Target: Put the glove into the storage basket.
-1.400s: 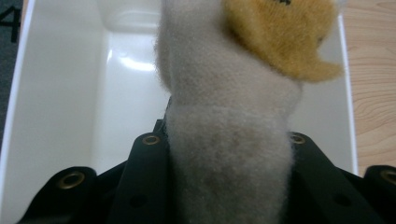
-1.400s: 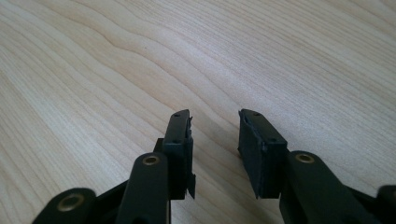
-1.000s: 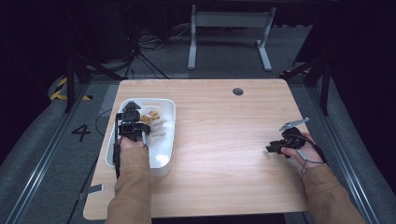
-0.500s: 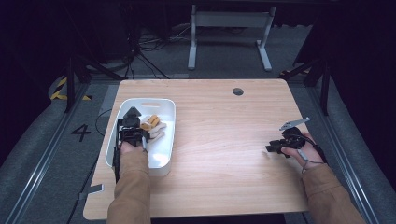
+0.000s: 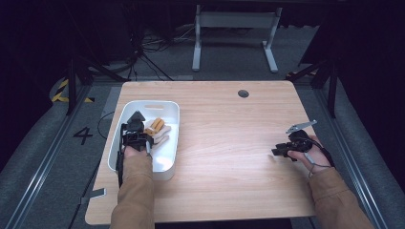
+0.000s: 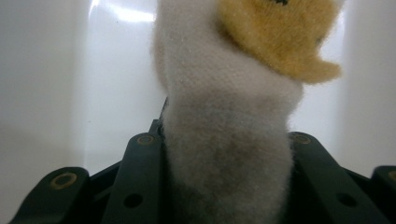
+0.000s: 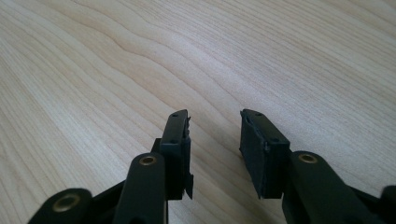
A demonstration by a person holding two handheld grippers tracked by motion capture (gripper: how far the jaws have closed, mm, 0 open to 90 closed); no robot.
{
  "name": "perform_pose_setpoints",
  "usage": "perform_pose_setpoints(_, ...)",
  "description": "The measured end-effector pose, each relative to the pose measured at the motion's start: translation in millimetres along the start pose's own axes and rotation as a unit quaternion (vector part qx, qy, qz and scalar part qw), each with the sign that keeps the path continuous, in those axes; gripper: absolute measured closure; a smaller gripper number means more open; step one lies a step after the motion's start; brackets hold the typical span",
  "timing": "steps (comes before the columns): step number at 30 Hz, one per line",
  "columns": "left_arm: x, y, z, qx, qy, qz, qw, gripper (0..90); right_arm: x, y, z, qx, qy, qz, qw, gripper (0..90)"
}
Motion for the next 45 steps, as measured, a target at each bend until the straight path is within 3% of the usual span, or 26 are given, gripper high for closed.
perform_pose_setpoints(17, -0.5, -5.4, 2.4, 0.003, 0.012, 0.028, 0.9995, 63.2, 1.2, -0.8, -1.1, -0.001, -0.001, 0.002, 1.0, 62.7)
perform_pose_setpoints(19, 0.3, -6.9, 3.0, 0.005, 0.013, 0.039, 0.9991, 55.7, 1.1, -0.7, -1.0, -0.001, -0.001, 0.001, 1.0, 62.6)
perform_pose_setpoints(22, 1.8, -10.6, 0.3, 0.006, 0.009, 0.057, 0.9983, 34.6, 1.3, -0.5, -1.5, 0.0, -0.002, 0.0, 1.0, 61.9)
perform_pose_setpoints(29, 1.9, -11.8, -5.0, 0.02, -0.003, 0.069, 0.9974, 14.5, 1.1, -0.3, -2.0, 0.002, -0.005, -0.003, 1.0, 60.6)
perform_pose_setpoints(37, 3.7, -10.9, -13.9, 0.032, -0.017, 0.077, 0.9964, 3.2, 1.1, -0.1, -2.1, 0.001, -0.008, -0.006, 0.9999, 60.3)
perform_pose_setpoints(45, -3.4, 0.7, -14.5, 0.04, -0.017, 0.031, 0.9986, 0.0, 1.0, 0.4, -2.7, 0.003, -0.008, -0.008, 0.9999, 60.2)
Point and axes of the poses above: each handheld gripper's, and its own axes: y roughly backward along the jaws, x roughly out of its underside, z roughly to its left, the point moved 5 cm from there along -y, roughly forward along the jaws, and after that the axes turned 6 degrees about y, right-handed, at the moved point
